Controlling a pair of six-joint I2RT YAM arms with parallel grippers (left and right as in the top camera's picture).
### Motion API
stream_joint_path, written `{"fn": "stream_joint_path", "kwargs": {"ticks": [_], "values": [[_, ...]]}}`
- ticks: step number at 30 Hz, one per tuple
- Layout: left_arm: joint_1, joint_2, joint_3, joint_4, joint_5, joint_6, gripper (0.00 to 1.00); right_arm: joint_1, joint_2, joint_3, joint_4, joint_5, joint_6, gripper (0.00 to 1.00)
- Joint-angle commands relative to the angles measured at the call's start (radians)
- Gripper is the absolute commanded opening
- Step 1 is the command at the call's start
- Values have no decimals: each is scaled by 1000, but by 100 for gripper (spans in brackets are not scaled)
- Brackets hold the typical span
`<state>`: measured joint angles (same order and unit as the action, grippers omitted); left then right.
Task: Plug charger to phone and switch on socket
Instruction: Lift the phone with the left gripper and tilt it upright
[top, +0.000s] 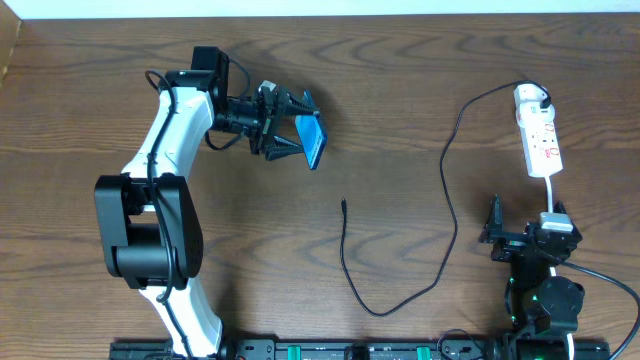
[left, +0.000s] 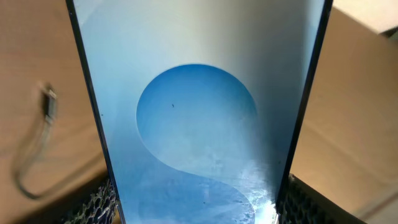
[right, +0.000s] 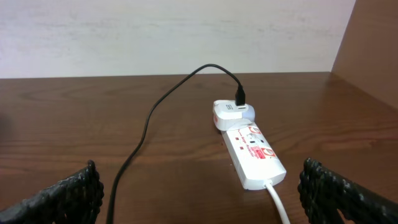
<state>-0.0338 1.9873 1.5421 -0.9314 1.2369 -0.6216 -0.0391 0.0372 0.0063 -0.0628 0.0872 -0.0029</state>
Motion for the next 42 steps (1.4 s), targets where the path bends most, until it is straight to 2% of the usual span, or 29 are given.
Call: {"fn": "stream_joint_path", "kwargs": {"ticks": [1, 9, 18, 42], "values": [[2, -33, -5, -2, 122, -173, 8, -3, -3, -1, -2, 12, 17, 99], [2, -33, -5, -2, 243, -285, 7, -3, -3, -1, -2, 11, 17, 99], [2, -33, -5, -2, 267, -410, 8, -3, -3, -1, -2, 12, 17, 99], [2, -33, -5, -2, 308, -436, 8, -3, -3, -1, -2, 11, 17, 99]]}}
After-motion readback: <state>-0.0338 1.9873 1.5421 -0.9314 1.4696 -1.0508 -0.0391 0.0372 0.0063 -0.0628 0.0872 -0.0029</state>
